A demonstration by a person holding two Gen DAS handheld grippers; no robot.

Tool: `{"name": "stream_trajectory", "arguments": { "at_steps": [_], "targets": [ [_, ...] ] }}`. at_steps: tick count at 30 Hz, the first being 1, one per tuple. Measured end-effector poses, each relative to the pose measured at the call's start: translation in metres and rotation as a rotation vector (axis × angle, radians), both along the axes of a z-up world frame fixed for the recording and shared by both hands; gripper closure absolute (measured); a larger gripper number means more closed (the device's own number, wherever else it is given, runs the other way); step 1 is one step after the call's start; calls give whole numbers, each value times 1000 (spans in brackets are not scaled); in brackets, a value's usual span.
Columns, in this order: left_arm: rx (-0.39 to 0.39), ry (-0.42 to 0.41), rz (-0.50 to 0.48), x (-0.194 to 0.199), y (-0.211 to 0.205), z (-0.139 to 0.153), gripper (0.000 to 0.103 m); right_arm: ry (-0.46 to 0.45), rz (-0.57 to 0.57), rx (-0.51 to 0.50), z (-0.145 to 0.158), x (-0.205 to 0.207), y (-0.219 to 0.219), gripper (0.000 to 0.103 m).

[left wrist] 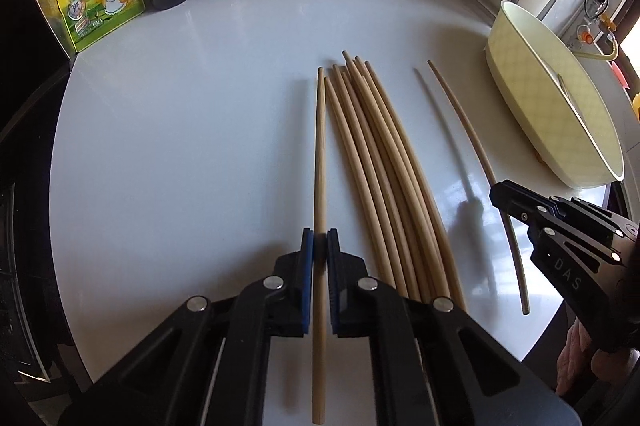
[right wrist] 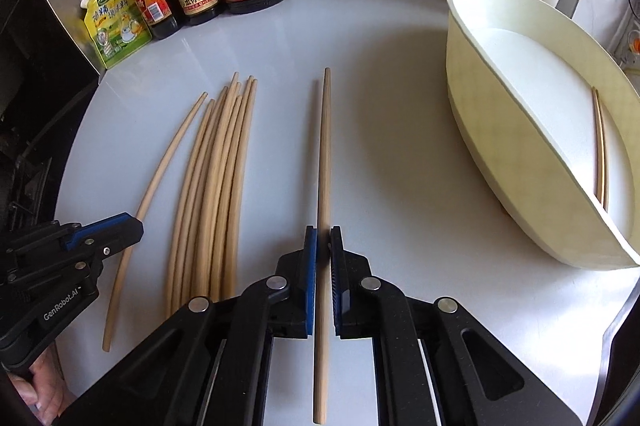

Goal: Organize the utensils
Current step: 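Carry both chopsticks over the white basin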

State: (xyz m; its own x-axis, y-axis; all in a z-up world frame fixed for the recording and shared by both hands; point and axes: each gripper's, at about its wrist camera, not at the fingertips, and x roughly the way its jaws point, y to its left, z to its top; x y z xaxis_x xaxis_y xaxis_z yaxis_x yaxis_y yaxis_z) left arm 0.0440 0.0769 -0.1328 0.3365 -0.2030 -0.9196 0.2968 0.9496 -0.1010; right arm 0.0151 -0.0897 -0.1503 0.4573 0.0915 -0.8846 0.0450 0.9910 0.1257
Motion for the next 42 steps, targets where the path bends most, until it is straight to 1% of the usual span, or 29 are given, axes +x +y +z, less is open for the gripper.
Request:
{"name": "stream_trajectory", "arguments": {
  "at_steps": [3, 8, 11, 16, 21, 27, 31, 37, 42],
  "targets": [
    [-6, -13, -22, 0, 2, 15, 96, -15, -13, 37, 14, -8, -2, 96],
    [-11, -49, -56, 5, -5, 46, 96, -71, -33, 79, 45, -20, -9, 96],
    [-37, -76, -93, 8, -17, 66, 96, -111, -52, 85, 66, -27, -18, 96],
    [-65, -125, -183, 15, -53, 87, 96, -165, -116, 66, 93, -38, -42, 96],
    [-80, -164, -307, 20, -101, 104, 96, -211, -232, 57, 110, -48, -83, 96],
    [-82, -219, -460, 22, -163, 121, 96, -238, -375, 76, 114, -57, -135, 96],
    [-82, -235, -543, 26, -199, 125, 96, -247, -439, 85, 113, -56, -162, 96],
    [-66, -225, -607, 38, -243, 117, 96, -236, -493, 104, 103, -43, -190, 96],
    [-42, -214, -637, 52, -265, 106, 96, -217, -514, 123, 90, -29, -203, 96]
  ]
}}
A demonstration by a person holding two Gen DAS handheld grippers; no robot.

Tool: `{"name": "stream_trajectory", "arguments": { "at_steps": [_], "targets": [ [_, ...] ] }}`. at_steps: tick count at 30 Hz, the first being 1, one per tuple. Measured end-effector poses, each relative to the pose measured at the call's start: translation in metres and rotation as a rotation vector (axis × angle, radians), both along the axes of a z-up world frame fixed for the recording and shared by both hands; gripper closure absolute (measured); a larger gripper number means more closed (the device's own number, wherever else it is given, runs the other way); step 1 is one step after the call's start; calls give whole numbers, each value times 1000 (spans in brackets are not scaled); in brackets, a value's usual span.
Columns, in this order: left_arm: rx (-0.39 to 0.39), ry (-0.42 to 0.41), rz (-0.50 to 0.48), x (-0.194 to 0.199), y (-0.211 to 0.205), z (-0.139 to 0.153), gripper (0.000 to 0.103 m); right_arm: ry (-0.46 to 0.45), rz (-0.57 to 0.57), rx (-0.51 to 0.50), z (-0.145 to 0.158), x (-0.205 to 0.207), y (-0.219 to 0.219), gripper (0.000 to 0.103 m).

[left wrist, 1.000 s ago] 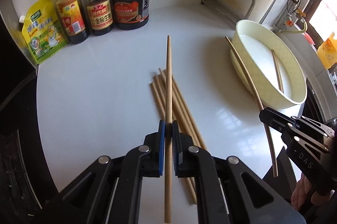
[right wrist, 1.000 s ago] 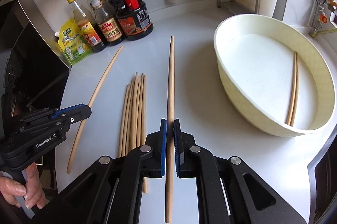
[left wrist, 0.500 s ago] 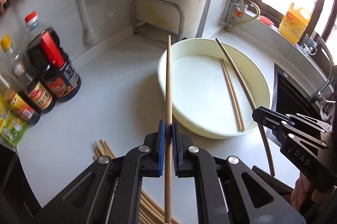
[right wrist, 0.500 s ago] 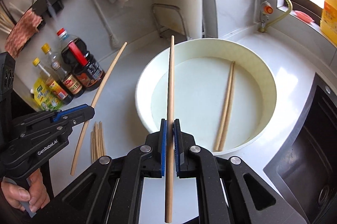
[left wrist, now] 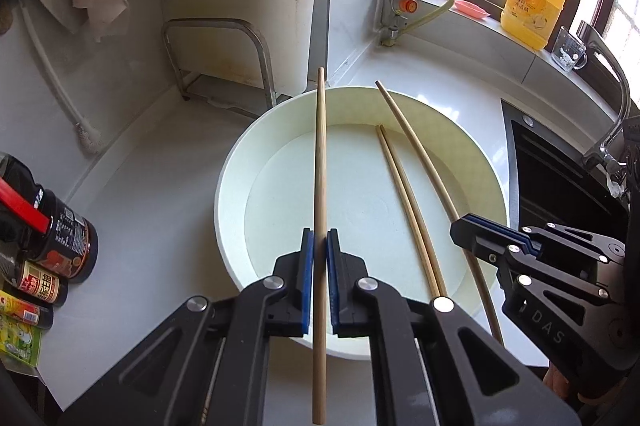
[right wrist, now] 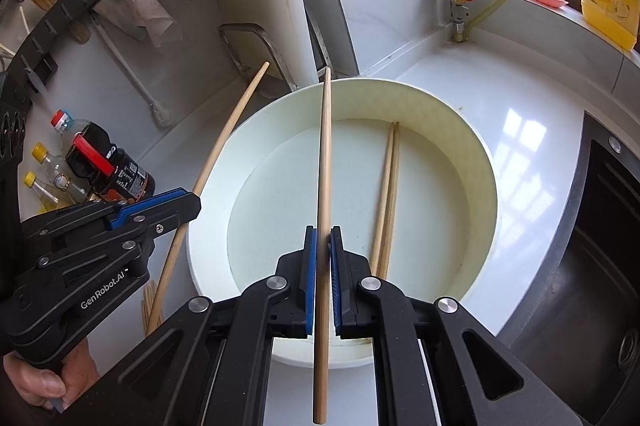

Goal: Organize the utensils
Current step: 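Carry both chopsticks over the white basin, then lower both chopsticks into the basin and open both tools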

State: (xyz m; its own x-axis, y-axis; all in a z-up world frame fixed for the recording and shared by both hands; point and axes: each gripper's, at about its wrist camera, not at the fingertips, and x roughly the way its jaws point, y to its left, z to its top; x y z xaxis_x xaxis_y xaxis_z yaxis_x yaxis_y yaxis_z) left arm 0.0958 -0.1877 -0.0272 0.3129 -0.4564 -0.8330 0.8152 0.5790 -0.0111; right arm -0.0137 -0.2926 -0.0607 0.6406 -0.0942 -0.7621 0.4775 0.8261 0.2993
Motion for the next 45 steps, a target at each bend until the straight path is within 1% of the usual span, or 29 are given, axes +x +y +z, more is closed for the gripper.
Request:
{"name": "stream_trajectory", "arguments": {
  "at_steps": [4, 14, 23, 25, 27, 29, 39, 45],
  "targets": [
    [22, 7, -14, 14, -12, -8, 96, 10, -24, 35, -12, 12, -12, 96],
    [72, 43, -37, 36, -38, -33, 96, 60, -44, 64, -36, 34, -31, 96],
    [78, 69, -50, 44, -53, -44, 95, 86, -71, 63, -46, 39, -42, 96],
    [75, 70, -43, 45, -52, -43, 93, 92, -74, 57, -46, 40, -42, 96],
    [62, 66, -36, 46, -49, -41, 74, 83, -78, 42, -43, 39, -41, 94],
    [57, 49, -29, 46, -47, -38, 70, 78, -74, 32, -40, 38, -40, 94],
    [48, 42, -3, 41, -29, -26, 70, 77, -55, 12, -31, 32, -33, 94],
    [39, 47, 28, 35, -12, -19, 70, 75, -42, -5, -22, 27, -22, 94]
  ]
}}
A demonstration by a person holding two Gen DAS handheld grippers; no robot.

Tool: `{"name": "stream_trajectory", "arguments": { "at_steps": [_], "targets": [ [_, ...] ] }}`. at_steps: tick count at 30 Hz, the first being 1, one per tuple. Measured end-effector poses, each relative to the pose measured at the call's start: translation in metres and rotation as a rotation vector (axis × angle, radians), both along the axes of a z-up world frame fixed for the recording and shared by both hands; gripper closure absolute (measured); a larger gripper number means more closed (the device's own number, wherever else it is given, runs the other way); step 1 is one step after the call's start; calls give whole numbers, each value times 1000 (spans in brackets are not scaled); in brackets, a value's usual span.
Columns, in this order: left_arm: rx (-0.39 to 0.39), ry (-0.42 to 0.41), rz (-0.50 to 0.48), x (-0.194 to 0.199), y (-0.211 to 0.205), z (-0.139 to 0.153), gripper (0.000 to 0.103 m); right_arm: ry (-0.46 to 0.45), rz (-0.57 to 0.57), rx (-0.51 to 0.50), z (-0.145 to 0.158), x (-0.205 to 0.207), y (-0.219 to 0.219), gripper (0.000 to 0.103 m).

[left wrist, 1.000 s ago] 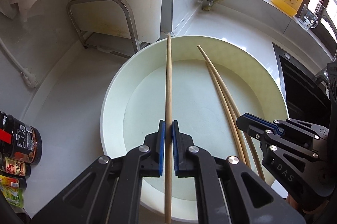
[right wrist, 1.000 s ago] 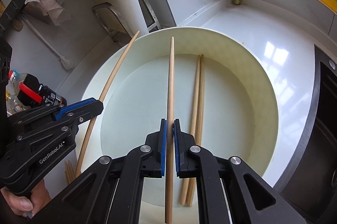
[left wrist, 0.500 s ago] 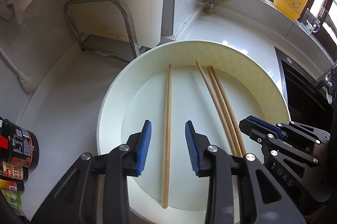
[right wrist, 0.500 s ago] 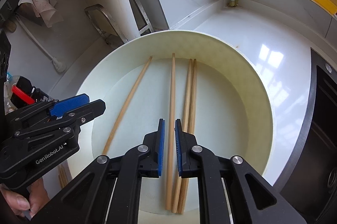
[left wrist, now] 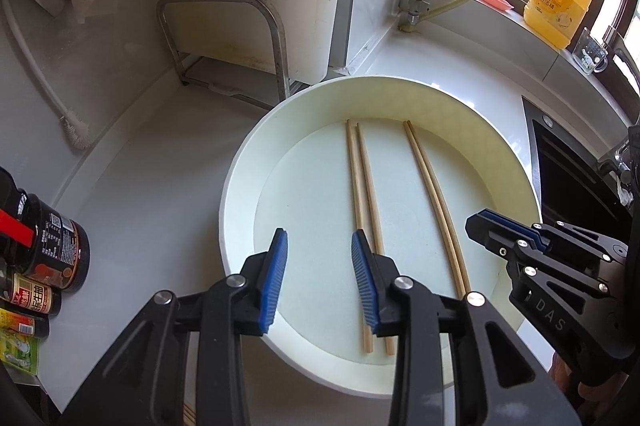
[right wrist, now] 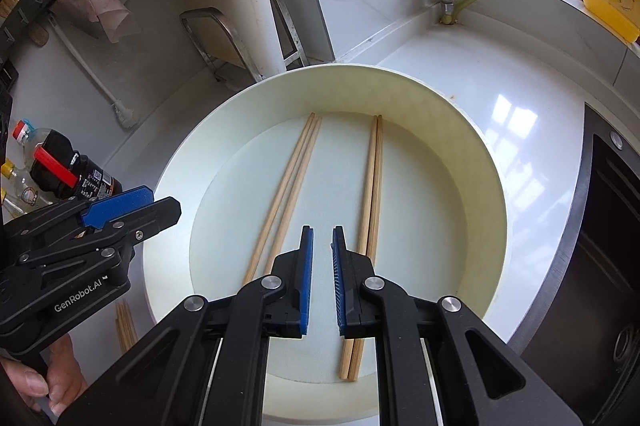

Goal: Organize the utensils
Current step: 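Lower both chopsticks into the basin and open both tools, then move both tools back over the chopstick pile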

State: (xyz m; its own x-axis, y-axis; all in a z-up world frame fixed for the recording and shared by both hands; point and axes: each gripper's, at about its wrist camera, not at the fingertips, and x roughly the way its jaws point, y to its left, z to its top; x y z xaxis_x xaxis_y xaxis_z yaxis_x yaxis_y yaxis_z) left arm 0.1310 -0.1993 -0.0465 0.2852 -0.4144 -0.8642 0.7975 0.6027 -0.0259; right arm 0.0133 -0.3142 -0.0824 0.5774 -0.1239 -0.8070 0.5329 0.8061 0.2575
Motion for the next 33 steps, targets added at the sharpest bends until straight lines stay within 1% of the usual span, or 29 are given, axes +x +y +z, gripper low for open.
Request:
{"name": "stream_trajectory", "arguments": {
  "at_steps": [5, 9, 12, 15, 22, 26, 28, 33],
  "targets": [
    [-10, -6, 30, -7, 21, 7, 70, -11, 21, -15, 9, -5, 14, 93],
    [-20, -17, 47, -14, 37, 14, 70, -18, 42, -28, 17, -11, 27, 91],
    [-30, -29, 60, -22, 49, 19, 66, -25, 61, -41, 23, -16, 36, 86],
    [-33, -37, 79, -31, 62, 22, 65, -34, 85, -53, 27, -21, 46, 86],
    [-32, -34, 165, -53, 101, 22, 60, -39, 169, -59, 30, -30, 71, 80],
    [-26, -28, 234, -63, 126, 19, 53, -36, 229, -56, 29, -33, 86, 77],
    [-21, -24, 273, -67, 139, 16, 50, -31, 265, -54, 27, -33, 95, 74],
    [-18, -23, 384, -73, 172, 11, 36, -14, 356, -44, 19, -32, 118, 69]
  ]
}}
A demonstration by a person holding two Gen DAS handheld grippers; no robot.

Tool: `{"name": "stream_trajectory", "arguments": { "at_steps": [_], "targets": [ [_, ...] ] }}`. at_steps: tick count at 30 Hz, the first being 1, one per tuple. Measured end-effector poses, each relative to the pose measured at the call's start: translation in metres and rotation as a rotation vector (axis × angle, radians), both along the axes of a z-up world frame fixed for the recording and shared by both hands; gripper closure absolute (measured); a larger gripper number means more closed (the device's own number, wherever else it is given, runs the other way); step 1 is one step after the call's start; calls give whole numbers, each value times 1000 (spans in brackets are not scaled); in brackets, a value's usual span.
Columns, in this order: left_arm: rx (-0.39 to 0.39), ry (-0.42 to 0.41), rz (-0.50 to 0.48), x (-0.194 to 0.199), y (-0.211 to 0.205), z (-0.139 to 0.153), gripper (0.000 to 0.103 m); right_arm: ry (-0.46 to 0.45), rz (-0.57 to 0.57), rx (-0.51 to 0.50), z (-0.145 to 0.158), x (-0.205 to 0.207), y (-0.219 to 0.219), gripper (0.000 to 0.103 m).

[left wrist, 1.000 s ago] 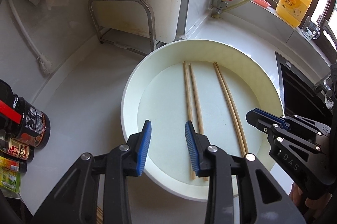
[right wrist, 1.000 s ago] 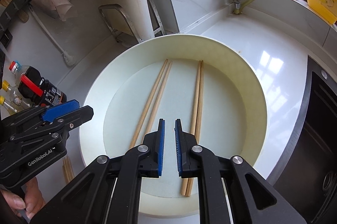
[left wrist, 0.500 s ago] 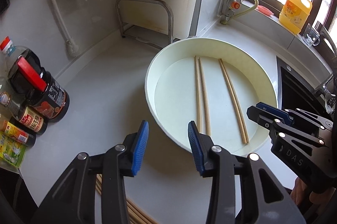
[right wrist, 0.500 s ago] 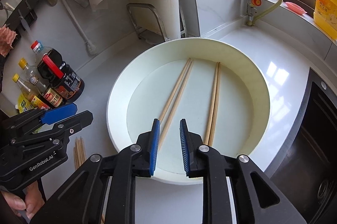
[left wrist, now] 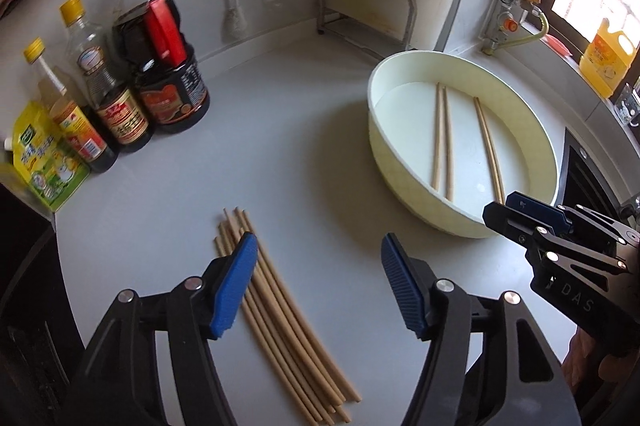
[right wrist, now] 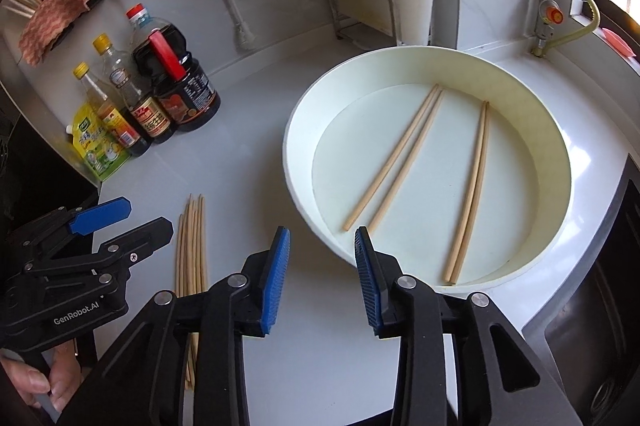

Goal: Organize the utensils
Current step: 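Move both tools back over the chopstick pile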

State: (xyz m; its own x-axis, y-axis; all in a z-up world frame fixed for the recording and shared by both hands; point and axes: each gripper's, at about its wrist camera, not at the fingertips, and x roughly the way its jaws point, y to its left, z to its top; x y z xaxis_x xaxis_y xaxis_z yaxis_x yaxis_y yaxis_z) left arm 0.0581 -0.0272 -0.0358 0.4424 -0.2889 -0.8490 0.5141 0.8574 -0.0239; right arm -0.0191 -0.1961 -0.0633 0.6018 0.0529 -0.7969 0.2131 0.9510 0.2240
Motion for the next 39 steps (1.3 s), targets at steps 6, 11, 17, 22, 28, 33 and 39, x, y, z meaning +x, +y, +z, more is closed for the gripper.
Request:
{"name": "stream_trajectory", "arguments": {
  "at_steps": [6, 11, 17, 22, 28, 33, 39],
  "targets": [
    [-6, 10, 137, -6, 36, -10, 27, 11, 100, -11, -4, 2, 25, 65],
    [-3, 28, 217, -13, 54, -18, 25, 23, 170, -14, -9, 4, 40, 65],
    [-1, 45, 284, -21, 68, -31, 25, 43, 236, -25, -15, 5, 54, 63],
    [0, 63, 344, -21, 79, -45, 25, 61, 276, -39, -25, 9, 60, 63],
    [15, 73, 394, -24, 92, -60, 25, 101, 311, -22, -47, 19, 69, 63],
    [31, 69, 431, -25, 105, -66, 25, 129, 357, -34, -66, 27, 87, 63],
    [52, 63, 458, -27, 121, -71, 25, 157, 380, -37, -85, 34, 106, 63]
  ]
}}
